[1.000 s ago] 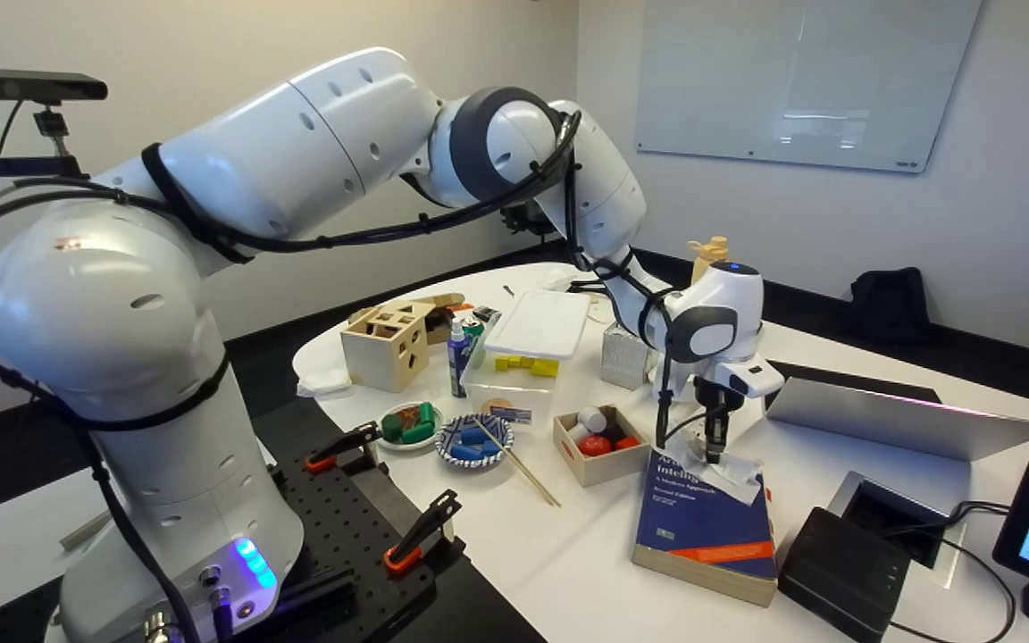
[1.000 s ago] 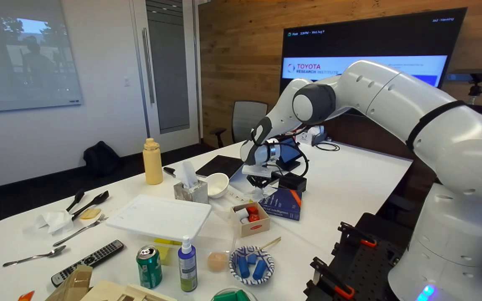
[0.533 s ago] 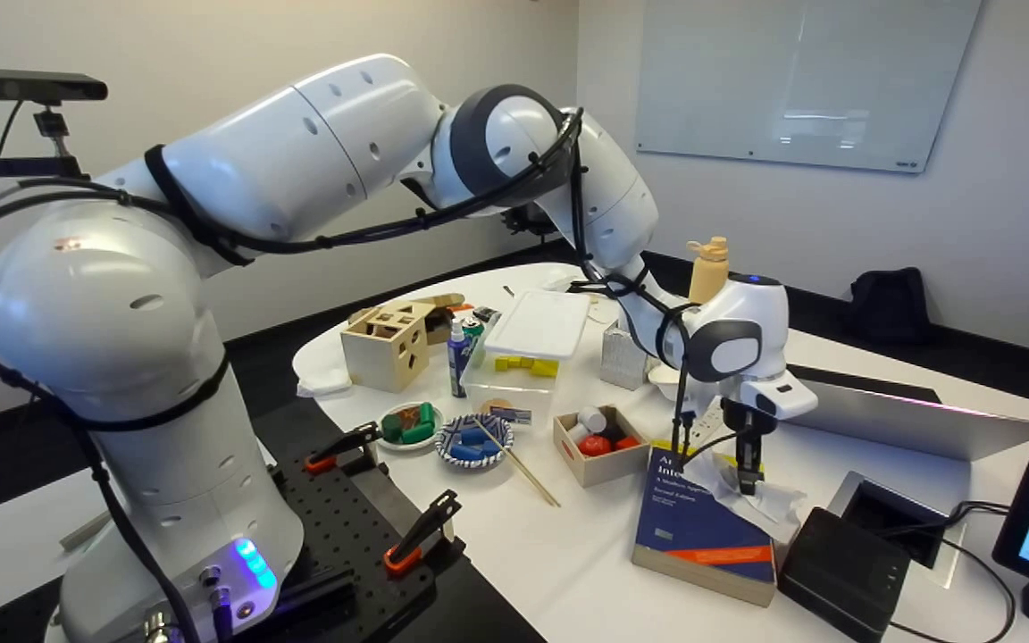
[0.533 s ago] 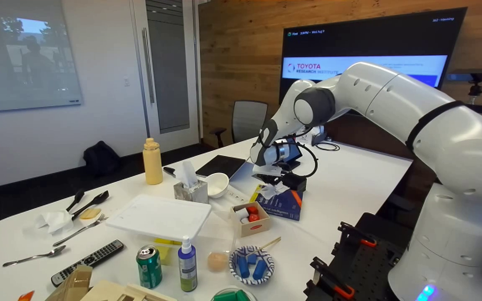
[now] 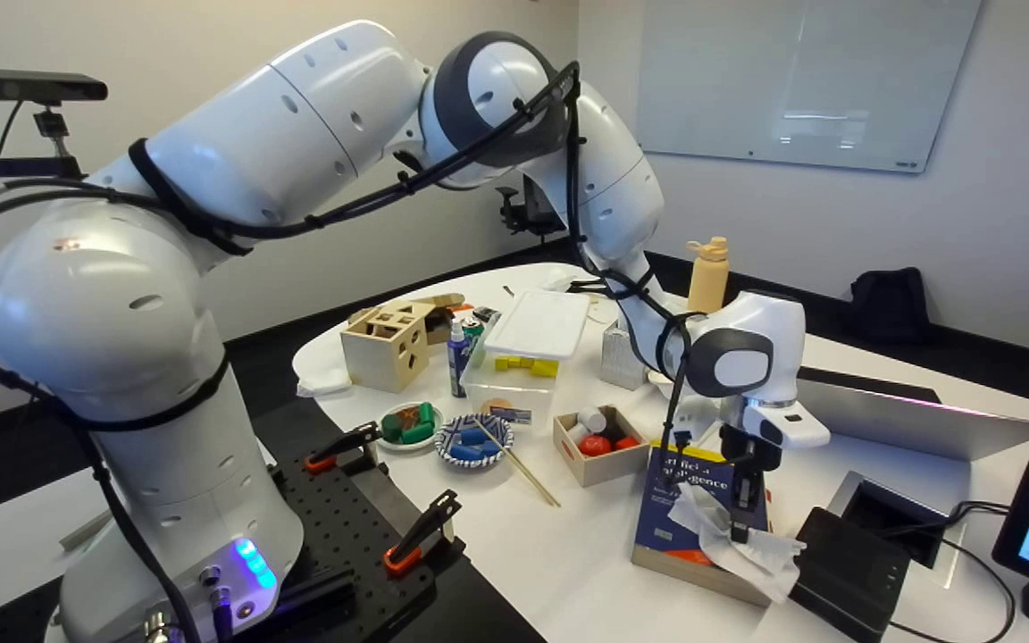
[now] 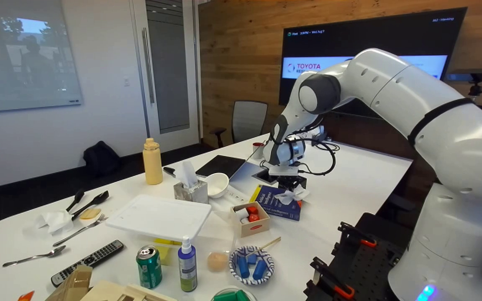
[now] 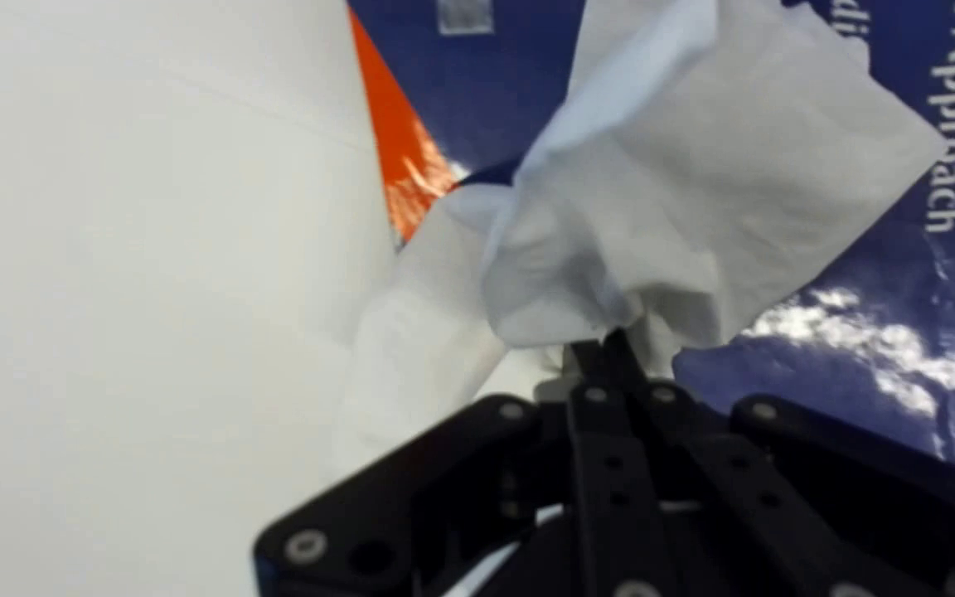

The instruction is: Use the cloth to wipe the book

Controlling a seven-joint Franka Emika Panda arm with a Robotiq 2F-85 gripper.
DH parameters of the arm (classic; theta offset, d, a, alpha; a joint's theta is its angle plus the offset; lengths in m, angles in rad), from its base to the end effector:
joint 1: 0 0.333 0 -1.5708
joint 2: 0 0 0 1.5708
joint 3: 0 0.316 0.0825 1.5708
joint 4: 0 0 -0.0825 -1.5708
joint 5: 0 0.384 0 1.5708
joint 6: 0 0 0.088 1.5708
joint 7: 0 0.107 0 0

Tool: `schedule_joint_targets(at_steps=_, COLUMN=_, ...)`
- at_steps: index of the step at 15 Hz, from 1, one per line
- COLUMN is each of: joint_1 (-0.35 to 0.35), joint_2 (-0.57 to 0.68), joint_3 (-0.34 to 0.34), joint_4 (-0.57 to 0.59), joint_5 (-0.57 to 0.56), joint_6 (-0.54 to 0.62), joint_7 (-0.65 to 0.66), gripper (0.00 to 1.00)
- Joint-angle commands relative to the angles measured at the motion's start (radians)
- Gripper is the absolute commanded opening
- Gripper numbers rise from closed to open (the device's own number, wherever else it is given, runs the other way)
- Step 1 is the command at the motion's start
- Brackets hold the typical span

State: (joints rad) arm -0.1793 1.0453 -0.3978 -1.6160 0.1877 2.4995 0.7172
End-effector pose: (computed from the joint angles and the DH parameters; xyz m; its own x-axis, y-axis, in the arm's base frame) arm 0.5588 -0.3419 0.0394 0.2951 -0.9499 0.1031 -0.9358 -0.2656 0.2318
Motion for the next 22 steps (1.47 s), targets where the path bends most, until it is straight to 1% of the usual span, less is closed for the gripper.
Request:
schedule_joint_targets(at_steps=1, joint_1=-0.002, joint_2=-0.120, joint_3=-0.006, joint_4=-0.127, joint_5=-0.020, joint_6=-0.073, joint_7=-0.025, gripper=0.00)
schedule_joint_targets(at_steps=3, joint_1=0.000, joint_2=-0.140, joint_3=-0.025, joint_4=-0.153, joint_5=-0.014, joint_6=-0.055, joint_7=0.013, gripper=0.00)
schedule_joint_targets(at_steps=4, joint_1=0.004, joint_2=-0.140, joint_3=-0.042, joint_4=-0.165, joint_5=-0.005, joint_6=0.012, joint_7=0.044, gripper=0.00)
schedule_joint_targets(at_steps=6, joint_1=-0.018, joint_2=-0.134, joint_3=-0.051, joint_4=-0.159, joint_5=0.010, joint_6=0.084, joint_7=0.067, gripper=0.00)
schedule_joint_targets(at_steps=9, joint_1=-0.042, joint_2=-0.096, joint_3=-0.078, joint_4=-0.125, joint_5=0.006, joint_6=0.110, joint_7=0.117, gripper=0.00)
schedule_joint_targets(at_steps=11, joint_1=-0.042, joint_2=-0.070, joint_3=-0.115, joint_4=-0.116, joint_5=-0.007, joint_6=0.110, joint_7=0.166, gripper=0.00)
schedule_joint_targets(at_steps=14, joint_1=-0.067, joint_2=-0.044, joint_3=-0.133, joint_4=-0.104, joint_5=-0.004, joint_6=0.107, joint_7=0.208, gripper=0.00)
schedule_joint_targets(at_steps=15, joint_1=-0.083, joint_2=-0.040, joint_3=-0.124, joint_4=-0.099, joint_5=0.002, joint_6=0.107, joint_7=0.206, gripper=0.27)
schedule_joint_targets(at_steps=16, joint_1=-0.103, joint_2=-0.040, joint_3=-0.105, joint_4=-0.097, joint_5=0.012, joint_6=0.119, joint_7=0.199, gripper=0.28)
schedule_joint_targets(at_steps=17, joint_1=-0.120, joint_2=-0.041, joint_3=-0.086, joint_4=-0.096, joint_5=0.022, joint_6=0.123, joint_7=0.187, gripper=0.33)
schedule_joint_targets(at_steps=20, joint_1=-0.160, joint_2=-0.049, joint_3=-0.031, joint_4=-0.092, joint_5=0.042, joint_6=0.111, joint_7=0.156, gripper=0.57)
schedule_joint_targets(at_steps=22, joint_1=-0.170, joint_2=-0.063, joint_3=-0.006, joint_4=-0.100, joint_5=0.046, joint_6=0.116, joint_7=0.139, gripper=0.70)
